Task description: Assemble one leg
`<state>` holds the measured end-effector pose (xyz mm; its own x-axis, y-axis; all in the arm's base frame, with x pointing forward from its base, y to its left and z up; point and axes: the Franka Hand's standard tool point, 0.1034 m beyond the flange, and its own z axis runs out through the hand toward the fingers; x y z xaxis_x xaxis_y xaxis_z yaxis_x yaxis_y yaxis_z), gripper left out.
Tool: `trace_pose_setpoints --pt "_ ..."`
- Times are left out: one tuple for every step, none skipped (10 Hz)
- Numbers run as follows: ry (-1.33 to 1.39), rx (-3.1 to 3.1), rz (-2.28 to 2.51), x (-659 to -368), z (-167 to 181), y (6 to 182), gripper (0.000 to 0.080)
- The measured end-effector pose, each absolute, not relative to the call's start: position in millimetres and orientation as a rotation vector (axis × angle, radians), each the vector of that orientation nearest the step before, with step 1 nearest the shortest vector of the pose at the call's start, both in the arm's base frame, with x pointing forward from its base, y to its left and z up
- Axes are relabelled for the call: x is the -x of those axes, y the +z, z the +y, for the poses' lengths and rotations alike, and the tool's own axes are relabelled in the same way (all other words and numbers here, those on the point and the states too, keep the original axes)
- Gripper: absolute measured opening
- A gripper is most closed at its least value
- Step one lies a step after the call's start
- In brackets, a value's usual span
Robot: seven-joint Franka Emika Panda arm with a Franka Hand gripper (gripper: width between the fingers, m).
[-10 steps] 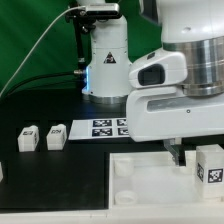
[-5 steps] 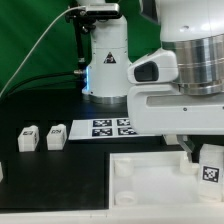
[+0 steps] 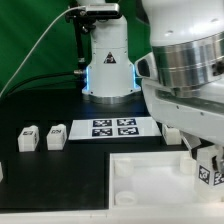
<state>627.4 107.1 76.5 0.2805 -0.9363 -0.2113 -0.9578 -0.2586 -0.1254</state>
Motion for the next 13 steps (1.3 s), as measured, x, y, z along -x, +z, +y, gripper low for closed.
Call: trace_pose_setpoints --pt "0.147 2.159 1.901 -625.7 105.2 76.0 0.0304" --pt "0.159 2.087 1.967 -624.7 106.4 75.9 0.0304" --pt "0.170 2.060 1.999 -624.0 108.9 75.9 0.0304" --pt "0.165 2.090 1.967 -624.0 108.3 75.8 0.0312" --pt "0.157 2.142 1.911 -623.3 109.1 75.1 0.0312" --pt "0.154 2.189 1.857 -622.2 112.0 74.9 0.0497" --pt "0.121 2.317 1.700 -622.5 113.4 75.4 0.0497" --pt "0.066 2.497 1.458 -623.8 113.9 76.5 0.0621" --pt "0.052 2.551 1.359 -623.7 112.4 75.6 0.0641" --pt "0.040 2.597 1.271 -623.6 111.4 75.0 0.0641" --pt "0.018 2.667 1.117 -623.5 110.8 74.6 0.0648" --pt "0.005 2.720 0.999 -623.4 110.4 74.2 0.0648" --pt "-0.031 2.867 0.679 -625.3 110.0 75.0 0.0649"
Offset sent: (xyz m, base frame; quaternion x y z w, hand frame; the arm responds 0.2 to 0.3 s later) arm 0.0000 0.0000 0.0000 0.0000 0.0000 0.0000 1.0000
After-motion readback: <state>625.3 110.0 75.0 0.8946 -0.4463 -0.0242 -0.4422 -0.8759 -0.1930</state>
